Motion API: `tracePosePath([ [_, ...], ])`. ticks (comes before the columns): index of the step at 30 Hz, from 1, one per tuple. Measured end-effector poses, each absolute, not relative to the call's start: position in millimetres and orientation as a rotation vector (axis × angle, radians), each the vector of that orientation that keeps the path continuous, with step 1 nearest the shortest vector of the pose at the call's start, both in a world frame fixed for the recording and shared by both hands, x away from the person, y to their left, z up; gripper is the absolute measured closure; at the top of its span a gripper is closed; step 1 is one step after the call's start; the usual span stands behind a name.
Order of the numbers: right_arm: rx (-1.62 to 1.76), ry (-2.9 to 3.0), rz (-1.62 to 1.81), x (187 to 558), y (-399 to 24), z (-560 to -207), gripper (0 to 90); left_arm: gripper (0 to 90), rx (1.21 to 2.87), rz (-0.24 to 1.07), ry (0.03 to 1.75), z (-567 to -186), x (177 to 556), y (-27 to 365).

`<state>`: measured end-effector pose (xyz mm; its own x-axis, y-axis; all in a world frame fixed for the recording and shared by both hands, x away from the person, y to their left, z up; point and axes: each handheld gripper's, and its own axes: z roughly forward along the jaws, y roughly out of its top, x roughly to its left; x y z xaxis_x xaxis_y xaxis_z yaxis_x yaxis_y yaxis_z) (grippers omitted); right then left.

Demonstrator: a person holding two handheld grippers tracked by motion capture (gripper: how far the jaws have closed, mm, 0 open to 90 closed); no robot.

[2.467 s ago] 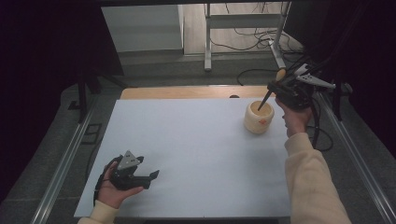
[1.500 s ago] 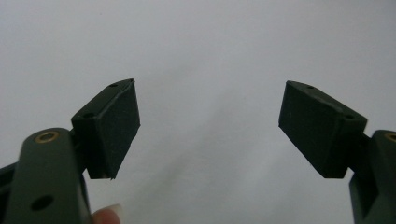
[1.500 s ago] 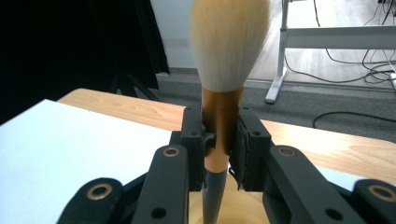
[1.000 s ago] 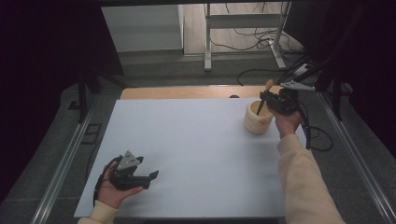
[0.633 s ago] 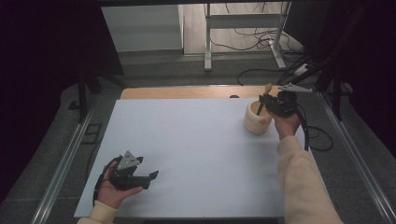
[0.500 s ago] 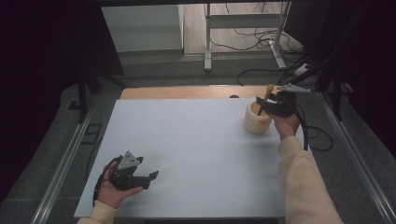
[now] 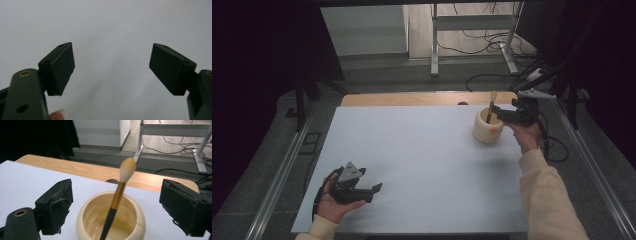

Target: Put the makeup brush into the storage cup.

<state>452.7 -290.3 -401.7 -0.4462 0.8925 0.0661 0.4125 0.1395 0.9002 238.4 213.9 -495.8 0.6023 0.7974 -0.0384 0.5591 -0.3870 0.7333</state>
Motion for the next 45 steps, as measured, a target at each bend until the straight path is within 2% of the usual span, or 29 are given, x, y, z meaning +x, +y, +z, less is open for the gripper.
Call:
tracePosePath([
  [23, 1.144, 2.088, 1.312, 417, -288, -400, 9.1, 20.8, 2.087, 0.422, 1.093, -497, 238, 217],
  [45, 1.086, 2.201, 1.226, 340, -314, -430, 12.5, 20.8, 2.115, 0.419, 1.091, -501, 243, 216],
])
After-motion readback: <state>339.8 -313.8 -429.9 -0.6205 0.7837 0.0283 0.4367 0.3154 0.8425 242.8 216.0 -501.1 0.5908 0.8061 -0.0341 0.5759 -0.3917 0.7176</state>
